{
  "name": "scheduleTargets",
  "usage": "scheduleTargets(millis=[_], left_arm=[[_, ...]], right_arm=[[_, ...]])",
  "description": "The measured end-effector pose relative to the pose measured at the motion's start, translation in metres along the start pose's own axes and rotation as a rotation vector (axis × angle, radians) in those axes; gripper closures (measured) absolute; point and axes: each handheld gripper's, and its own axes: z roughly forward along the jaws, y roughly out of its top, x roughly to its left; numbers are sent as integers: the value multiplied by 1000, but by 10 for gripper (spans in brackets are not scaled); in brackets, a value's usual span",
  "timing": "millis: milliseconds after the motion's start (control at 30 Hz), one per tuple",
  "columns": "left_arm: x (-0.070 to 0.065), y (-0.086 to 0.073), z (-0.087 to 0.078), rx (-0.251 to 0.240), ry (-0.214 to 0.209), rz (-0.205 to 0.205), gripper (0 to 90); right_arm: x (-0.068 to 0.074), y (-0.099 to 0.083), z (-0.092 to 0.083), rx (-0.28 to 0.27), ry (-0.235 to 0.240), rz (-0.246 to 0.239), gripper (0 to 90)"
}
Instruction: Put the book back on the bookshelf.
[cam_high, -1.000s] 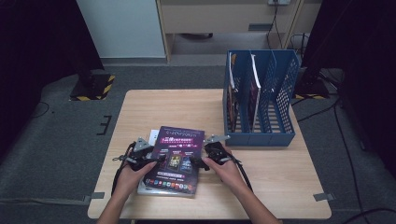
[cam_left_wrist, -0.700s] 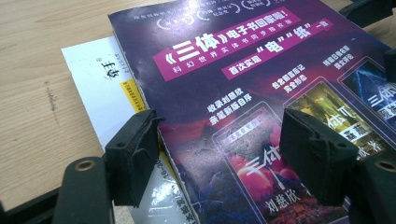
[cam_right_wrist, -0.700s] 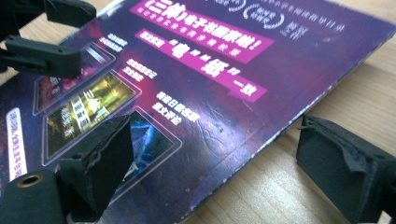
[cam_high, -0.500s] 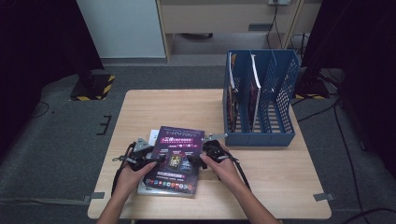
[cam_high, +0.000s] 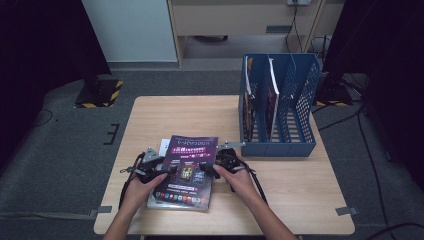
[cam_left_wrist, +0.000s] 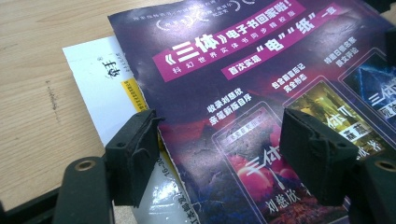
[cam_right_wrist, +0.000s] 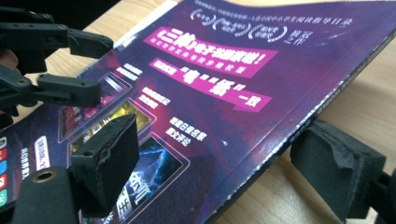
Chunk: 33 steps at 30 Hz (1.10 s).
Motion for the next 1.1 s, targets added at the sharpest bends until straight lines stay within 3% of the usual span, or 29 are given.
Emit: scheduleTargets(millis=[367,1100], left_arm=[[1,-1,-1,-1,1,-2,272],[2,-2,-2,-4,0,-7,269]], right_arm=[[14,21,-3,-43,21,-46,186],[22,48,2,-38,19,-70,238]])
